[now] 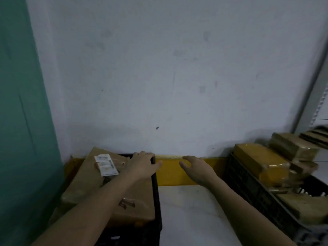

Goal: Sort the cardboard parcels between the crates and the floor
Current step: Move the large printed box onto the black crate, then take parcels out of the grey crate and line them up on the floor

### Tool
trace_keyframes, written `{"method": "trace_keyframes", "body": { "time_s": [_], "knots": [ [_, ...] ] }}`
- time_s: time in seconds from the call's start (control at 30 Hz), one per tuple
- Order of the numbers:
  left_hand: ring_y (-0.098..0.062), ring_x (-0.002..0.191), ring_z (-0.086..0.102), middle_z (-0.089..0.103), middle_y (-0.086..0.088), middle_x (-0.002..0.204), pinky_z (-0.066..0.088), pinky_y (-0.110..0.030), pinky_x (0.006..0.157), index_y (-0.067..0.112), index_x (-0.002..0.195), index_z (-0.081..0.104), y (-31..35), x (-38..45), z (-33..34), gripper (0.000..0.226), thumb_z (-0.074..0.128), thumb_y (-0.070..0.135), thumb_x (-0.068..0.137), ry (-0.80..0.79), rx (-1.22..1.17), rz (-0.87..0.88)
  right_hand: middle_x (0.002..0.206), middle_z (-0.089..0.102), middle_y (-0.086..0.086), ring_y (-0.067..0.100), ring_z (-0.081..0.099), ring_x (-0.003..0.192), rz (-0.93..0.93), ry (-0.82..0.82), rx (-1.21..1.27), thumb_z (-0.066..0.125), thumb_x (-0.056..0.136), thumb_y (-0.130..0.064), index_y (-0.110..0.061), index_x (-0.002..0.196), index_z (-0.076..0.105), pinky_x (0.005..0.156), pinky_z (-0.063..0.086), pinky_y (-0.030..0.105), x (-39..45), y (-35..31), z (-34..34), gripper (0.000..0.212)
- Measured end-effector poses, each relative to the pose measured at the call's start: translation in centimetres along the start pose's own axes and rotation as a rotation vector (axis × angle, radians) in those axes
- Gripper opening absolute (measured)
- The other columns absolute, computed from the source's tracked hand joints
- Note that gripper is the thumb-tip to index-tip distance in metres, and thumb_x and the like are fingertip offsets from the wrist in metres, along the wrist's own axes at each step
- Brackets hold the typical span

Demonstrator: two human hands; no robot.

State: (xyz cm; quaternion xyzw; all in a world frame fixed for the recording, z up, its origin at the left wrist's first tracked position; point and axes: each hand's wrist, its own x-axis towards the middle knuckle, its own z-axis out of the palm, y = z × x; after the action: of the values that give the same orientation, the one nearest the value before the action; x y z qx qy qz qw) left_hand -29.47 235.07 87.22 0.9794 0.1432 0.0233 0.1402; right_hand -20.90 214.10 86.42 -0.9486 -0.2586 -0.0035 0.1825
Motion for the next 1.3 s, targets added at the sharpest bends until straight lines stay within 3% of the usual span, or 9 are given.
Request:
{"method": "trace_keyframes", "body": {
  "time_s": [0.27, 0.43, 0.7, 0.87, 1.03, 1.17, 1.23, 1.3],
  "knots": [
    [-0.029, 0.142, 0.031, 0.032, -0.002, 0.159, 0.029, -0.047, 0.112, 0.037, 0.151, 0.034, 14.2, 1.1, -0.2, 0.074, 0.029, 0.078, 0.090, 0.061, 0.009, 0.056, 0.155, 0.042, 0.002, 0.027, 0.041, 0.139, 0.057, 0.054, -0.048, 0.034, 0.100, -0.059, -0.027, 0.149, 0.042, 0.112, 0.036, 0.049, -4.1, 11.1, -10.0, 0.059],
    [-0.030, 0.140, 0.034, 0.036, -0.003, 0.156, 0.031, -0.049, 0.111, 0.035, 0.150, 0.036, 24.7, 0.9, 1.9, 0.073, 0.031, 0.076, 0.091, 0.063, 0.034, 0.112, 0.143, 0.054, 0.005, 0.026, 0.050, 0.128, 0.076, 0.109, -0.084, 0.035, 0.102, -0.054, -0.021, 0.139, 0.053, 0.104, 0.043, 0.041, -7.9, 19.9, -15.8, 0.053],
    [-0.029, 0.138, 0.038, 0.042, -0.002, 0.151, 0.037, -0.048, 0.108, 0.033, 0.146, 0.040, 38.9, 1.1, 5.7, 0.071, 0.037, 0.075, 0.090, 0.028, -0.029, 0.219, 0.151, 0.045, 0.002, 0.027, 0.039, 0.138, 0.224, 0.117, -0.080, 0.037, 0.097, -0.063, -0.029, 0.147, 0.043, 0.108, 0.040, 0.049, -11.0, 34.2, -20.5, 0.061],
    [-0.024, 0.136, 0.040, 0.043, -0.002, 0.149, 0.042, -0.043, 0.105, 0.031, 0.149, 0.038, 43.9, 3.4, 9.1, 0.076, 0.044, 0.075, 0.087, -0.015, -0.084, 0.278, 0.143, 0.051, 0.000, 0.025, 0.048, 0.127, 0.265, 0.152, 0.007, 0.036, 0.082, -0.073, -0.031, 0.136, 0.052, 0.101, 0.046, 0.049, -9.8, 40.8, -20.5, 0.070],
    [-0.022, 0.134, 0.041, 0.042, 0.001, 0.149, 0.045, -0.043, 0.104, 0.032, 0.148, 0.039, 46.4, 7.9, 12.7, 0.073, 0.053, 0.069, 0.087, -0.033, -0.174, 0.291, 0.133, 0.055, 0.001, 0.025, 0.055, 0.115, 0.298, 0.200, 0.096, 0.040, 0.084, -0.069, -0.033, 0.135, 0.049, 0.092, 0.052, 0.049, -6.6, 45.7, -19.1, 0.063],
    [-0.025, 0.144, 0.029, 0.031, 0.001, 0.157, 0.039, -0.046, 0.110, 0.034, 0.151, 0.033, 47.5, 13.6, 15.7, 0.079, 0.056, 0.070, 0.085, -0.052, -0.160, 0.265, 0.140, 0.050, 0.006, 0.030, 0.045, 0.128, 0.332, 0.213, 0.084, 0.045, 0.089, -0.063, -0.029, 0.142, 0.045, 0.101, 0.046, 0.053, -3.1, 47.8, -19.6, 0.063],
    [-0.028, 0.148, 0.018, 0.020, 0.000, 0.163, 0.034, -0.053, 0.114, 0.035, 0.154, 0.026, 48.1, 16.5, 17.4, 0.088, 0.056, 0.075, 0.081, -0.067, -0.131, 0.270, 0.148, 0.041, 0.008, 0.032, 0.035, 0.136, 0.345, 0.246, 0.004, 0.050, 0.093, -0.055, -0.028, 0.146, 0.041, 0.106, 0.041, 0.056, -0.4, 49.1, -20.1, 0.060],
    [-0.031, 0.152, 0.005, 0.006, -0.001, 0.166, 0.025, -0.061, 0.116, 0.037, 0.156, 0.017, 48.7, 19.0, 19.0, 0.096, 0.055, 0.079, 0.078, -0.105, -0.089, 0.288, 0.154, 0.032, 0.008, 0.034, 0.027, 0.141, 0.371, 0.294, -0.060, 0.051, 0.091, -0.060, -0.029, 0.146, 0.039, 0.107, 0.038, 0.057, 2.3, 50.2, -20.7, 0.064]
  ]
}}
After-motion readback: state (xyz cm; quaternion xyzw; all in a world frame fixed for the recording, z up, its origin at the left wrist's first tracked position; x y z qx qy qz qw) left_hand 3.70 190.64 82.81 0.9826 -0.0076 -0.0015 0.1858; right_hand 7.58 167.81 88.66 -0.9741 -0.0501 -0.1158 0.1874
